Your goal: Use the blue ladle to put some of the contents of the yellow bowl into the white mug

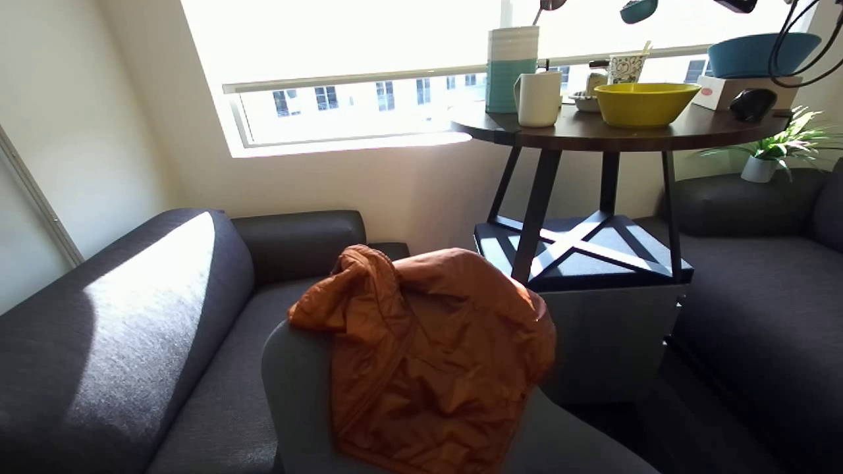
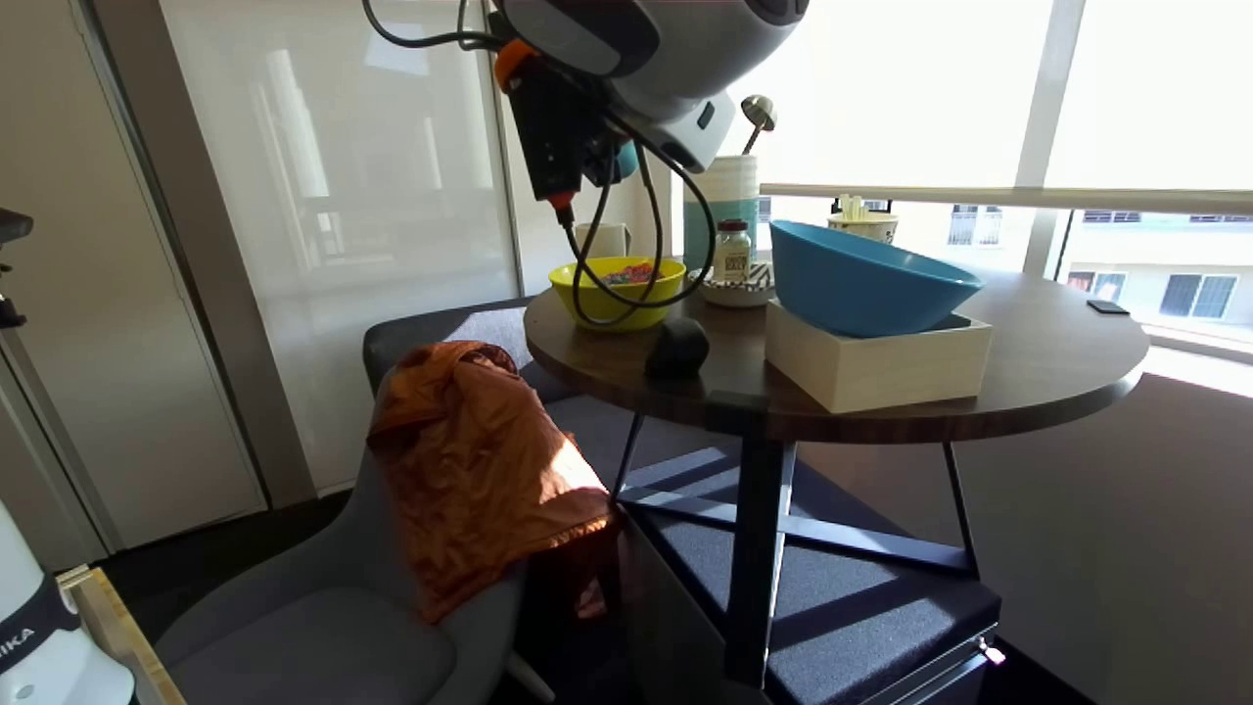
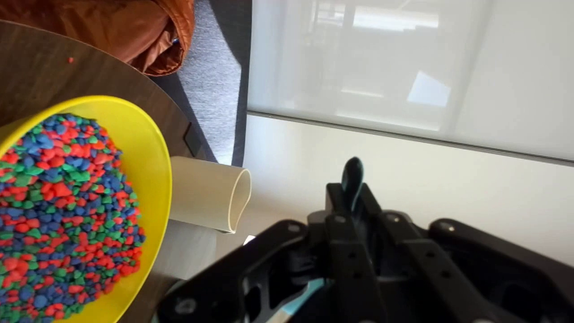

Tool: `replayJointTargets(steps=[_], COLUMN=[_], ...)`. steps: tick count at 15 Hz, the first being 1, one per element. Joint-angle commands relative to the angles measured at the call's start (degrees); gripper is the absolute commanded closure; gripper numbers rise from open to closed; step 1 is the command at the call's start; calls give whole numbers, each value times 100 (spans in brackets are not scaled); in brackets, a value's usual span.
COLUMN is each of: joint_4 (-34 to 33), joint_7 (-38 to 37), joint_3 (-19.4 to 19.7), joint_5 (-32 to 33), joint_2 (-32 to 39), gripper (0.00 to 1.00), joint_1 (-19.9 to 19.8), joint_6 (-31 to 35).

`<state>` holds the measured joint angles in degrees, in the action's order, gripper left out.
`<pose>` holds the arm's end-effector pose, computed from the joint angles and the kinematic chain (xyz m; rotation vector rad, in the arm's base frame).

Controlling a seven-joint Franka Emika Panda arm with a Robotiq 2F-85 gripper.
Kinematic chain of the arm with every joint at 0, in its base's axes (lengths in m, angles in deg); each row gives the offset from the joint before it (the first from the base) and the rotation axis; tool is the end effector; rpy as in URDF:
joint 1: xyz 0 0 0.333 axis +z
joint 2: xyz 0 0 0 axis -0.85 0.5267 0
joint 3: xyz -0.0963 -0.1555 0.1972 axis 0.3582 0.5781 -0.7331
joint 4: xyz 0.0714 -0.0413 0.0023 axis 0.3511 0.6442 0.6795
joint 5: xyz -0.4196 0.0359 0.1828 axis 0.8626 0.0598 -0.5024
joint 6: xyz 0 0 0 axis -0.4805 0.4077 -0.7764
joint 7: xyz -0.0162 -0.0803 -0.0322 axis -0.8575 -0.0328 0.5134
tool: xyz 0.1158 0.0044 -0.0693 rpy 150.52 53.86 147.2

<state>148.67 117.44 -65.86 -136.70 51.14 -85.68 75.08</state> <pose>0.5074 -0.3564 0.4268 -1.7950 0.3739 -0.4435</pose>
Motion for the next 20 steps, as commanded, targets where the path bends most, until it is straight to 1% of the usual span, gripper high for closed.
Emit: replayJointTargets(steps=[1,4,5,6,9,10,15,20], joint_4=[12,-17,-35,-33,-24,-8,-74,-146], joint_7=[-115,-118,0,-8,-4,-27,-241,-455], joint_3=[-29,-83,-110,-27,-73,-96,-230,-380], joint_5=[-183,-52,-14,-51,-47,-42,-12,52], joint_2=[-237,-339,-373,-231,-299,-317,-179,27], gripper=[98,98,98,92,92,98,98,98], joint_1=[167,329,375,291,390,417,597,796], joint_6=[163,263,215,118,138,166,456,1124])
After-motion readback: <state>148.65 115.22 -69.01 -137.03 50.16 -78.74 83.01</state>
